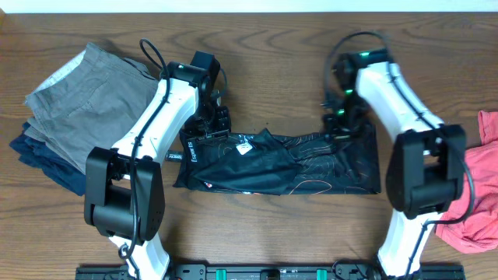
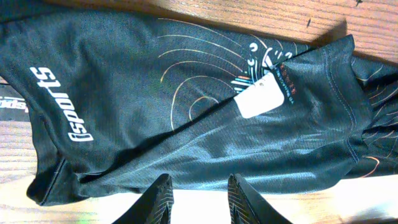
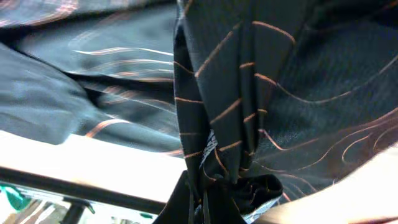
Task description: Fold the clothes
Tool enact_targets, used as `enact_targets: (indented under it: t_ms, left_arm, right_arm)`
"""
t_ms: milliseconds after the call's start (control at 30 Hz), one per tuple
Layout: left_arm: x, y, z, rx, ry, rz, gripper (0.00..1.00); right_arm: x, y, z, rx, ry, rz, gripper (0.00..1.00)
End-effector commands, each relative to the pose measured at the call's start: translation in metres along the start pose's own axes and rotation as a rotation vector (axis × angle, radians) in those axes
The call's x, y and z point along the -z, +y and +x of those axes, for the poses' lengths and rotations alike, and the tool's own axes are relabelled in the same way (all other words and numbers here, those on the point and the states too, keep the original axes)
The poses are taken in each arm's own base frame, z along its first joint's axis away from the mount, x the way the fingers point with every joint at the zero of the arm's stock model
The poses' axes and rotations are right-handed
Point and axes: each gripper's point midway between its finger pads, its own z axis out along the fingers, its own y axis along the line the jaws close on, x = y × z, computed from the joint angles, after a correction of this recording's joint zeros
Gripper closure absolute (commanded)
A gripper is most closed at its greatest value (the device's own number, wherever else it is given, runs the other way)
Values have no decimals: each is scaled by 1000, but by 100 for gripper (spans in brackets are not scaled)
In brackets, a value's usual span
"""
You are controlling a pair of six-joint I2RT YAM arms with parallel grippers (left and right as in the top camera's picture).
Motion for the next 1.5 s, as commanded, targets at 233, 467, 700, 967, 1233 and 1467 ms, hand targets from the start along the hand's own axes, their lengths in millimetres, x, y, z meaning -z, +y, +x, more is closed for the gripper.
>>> enact_targets:
  t_ms: [233,467,700,967,1233,1467]
  left_arm:
    - [7,2,1,11,-21,-4,68]
    - [7,2,1,10,-21,-4,68]
    - [7,2,1,10,-21,-4,68]
    - [7,2,3,13,-15,-7,68]
    - [7,3,4,14,-8,-9,67]
    - [7,3,5,14,-7,-10,68]
  right_arm:
    - [-6,52,2,34,-18,36,98]
    - [-7,65,-5,25,-53,16,96]
    - [-8,87,-5,52,-58,-60,74]
    - [-6,58,-10,-6,-73,41,78]
    - [-3,12,6,-131,-12,175,73]
    - [-44,16,12,-119,16,155,64]
